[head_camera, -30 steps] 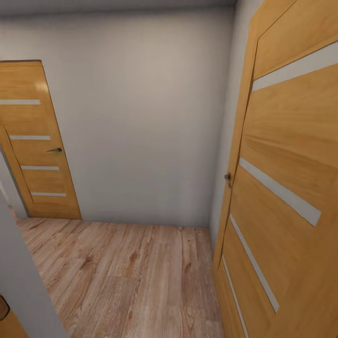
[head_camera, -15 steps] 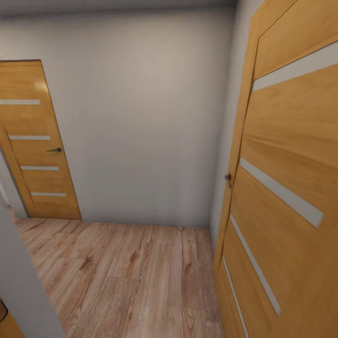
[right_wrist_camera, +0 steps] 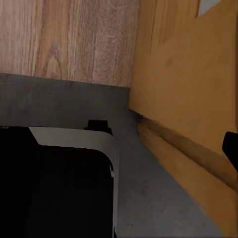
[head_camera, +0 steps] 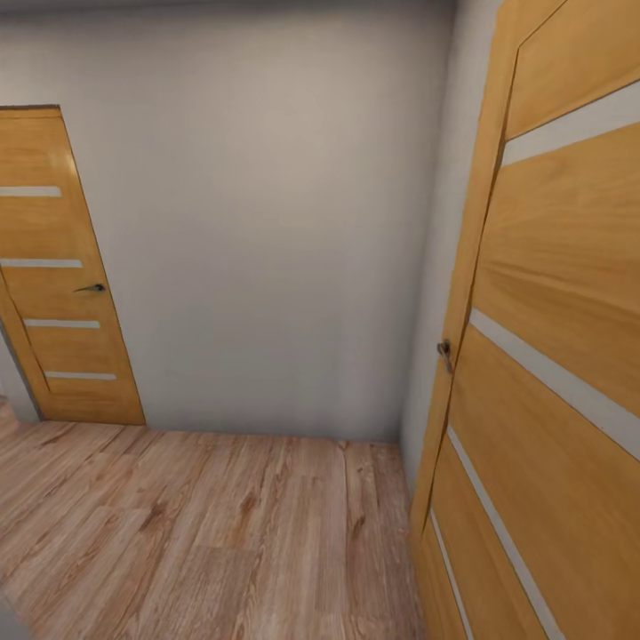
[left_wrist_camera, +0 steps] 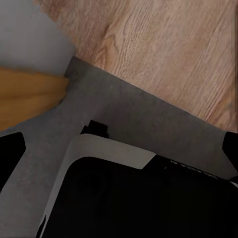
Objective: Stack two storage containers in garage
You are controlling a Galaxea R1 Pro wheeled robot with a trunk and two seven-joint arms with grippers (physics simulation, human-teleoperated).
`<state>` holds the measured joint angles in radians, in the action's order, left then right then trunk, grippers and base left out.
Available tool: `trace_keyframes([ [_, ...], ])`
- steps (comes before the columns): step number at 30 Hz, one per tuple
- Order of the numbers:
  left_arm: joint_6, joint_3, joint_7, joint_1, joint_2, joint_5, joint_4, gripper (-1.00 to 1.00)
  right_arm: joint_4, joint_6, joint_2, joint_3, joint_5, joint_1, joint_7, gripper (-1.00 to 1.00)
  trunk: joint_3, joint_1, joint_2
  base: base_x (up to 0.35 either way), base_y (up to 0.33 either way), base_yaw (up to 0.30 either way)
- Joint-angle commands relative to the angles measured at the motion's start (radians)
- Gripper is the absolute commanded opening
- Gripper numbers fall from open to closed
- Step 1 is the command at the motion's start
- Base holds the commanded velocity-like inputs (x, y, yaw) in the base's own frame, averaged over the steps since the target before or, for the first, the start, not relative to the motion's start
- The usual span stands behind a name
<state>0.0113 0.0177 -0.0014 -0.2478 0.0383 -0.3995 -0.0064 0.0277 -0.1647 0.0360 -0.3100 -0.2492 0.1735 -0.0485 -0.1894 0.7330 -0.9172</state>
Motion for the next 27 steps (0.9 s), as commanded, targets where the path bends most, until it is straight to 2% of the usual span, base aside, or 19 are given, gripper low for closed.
trace_keyframes([
  [1, 0.001, 0.002, 0.0, -0.001, 0.0, -0.006, 0.0, 1.0, 0.003, -0.006, -0.001, -0.009, -0.009, 0.001, -0.001, 1.0, -0.001, 0.001, -0.001, 0.321, 0.0, 0.0],
  [12, 0.002, 0.002, 0.0, -0.001, 0.0, -0.006, 0.0, 1.0, 0.003, -0.003, -0.005, -0.008, -0.005, 0.001, -0.001, 1.0, -0.001, 0.001, -0.001, 0.296, 0.0, 0.0],
  [27, 0.003, 0.002, 0.0, -0.001, 0.0, -0.006, 0.0, 1.0, 0.003, -0.004, -0.005, -0.008, -0.005, 0.001, -0.001, 1.0, -0.001, 0.001, -0.001, 0.027, 0.0, 0.001],
])
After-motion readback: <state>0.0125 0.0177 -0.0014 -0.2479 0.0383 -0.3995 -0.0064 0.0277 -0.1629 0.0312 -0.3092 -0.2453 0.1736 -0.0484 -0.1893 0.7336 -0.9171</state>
